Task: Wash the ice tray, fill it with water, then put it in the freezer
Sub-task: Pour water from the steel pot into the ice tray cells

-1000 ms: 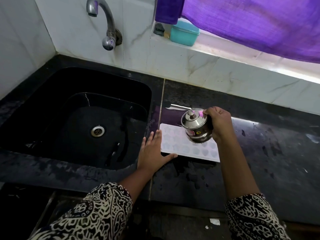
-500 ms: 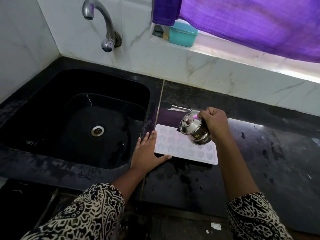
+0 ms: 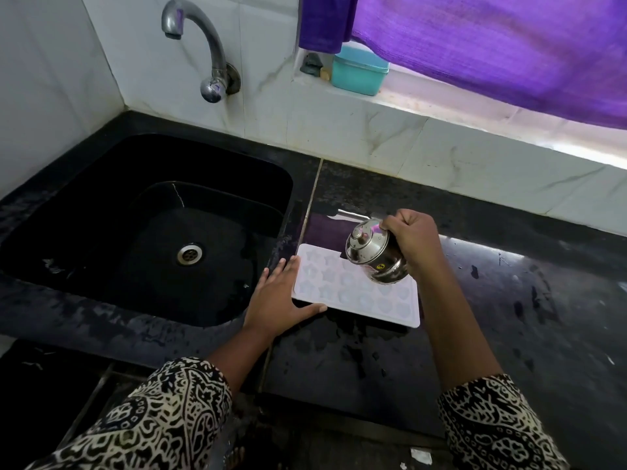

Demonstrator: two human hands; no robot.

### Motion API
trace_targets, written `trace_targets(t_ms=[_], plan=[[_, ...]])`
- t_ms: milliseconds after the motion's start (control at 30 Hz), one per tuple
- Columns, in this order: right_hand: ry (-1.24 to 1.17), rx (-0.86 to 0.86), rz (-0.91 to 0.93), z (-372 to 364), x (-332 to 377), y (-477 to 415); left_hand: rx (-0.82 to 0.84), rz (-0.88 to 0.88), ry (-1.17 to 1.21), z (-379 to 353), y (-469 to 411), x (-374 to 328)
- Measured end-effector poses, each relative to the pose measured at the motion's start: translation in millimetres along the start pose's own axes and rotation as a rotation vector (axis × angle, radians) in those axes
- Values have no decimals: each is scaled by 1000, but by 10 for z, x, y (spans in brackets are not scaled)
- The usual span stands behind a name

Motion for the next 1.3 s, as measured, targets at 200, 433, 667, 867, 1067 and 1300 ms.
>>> trace_targets(t_ms=[200, 433, 667, 867, 1067, 1300], plan=[[22, 27, 7, -12, 10, -5, -7, 3, 15, 0, 1, 2], [41, 34, 1, -19, 16, -10, -5, 6, 10, -5, -2, 9], [94, 31, -15, -20, 28, -26, 6, 8, 7, -3, 2, 4], [88, 30, -20, -21, 58, -22, 6, 7, 5, -4, 3, 5], [70, 22, 3, 3, 99, 6, 2, 12, 7, 0, 7, 7], [52, 21, 9, 24, 105, 27, 0, 15, -3, 0, 5, 8]])
Point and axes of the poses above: each hand's wrist, its own y-axis away from the middle knuckle, its own z-axis out of the back of the hand, x = y × z, the point moved 7 cm from there along -y, towards the middle knuckle, and after that the axes turned 9 degrees about x, right-handed, at the moved point
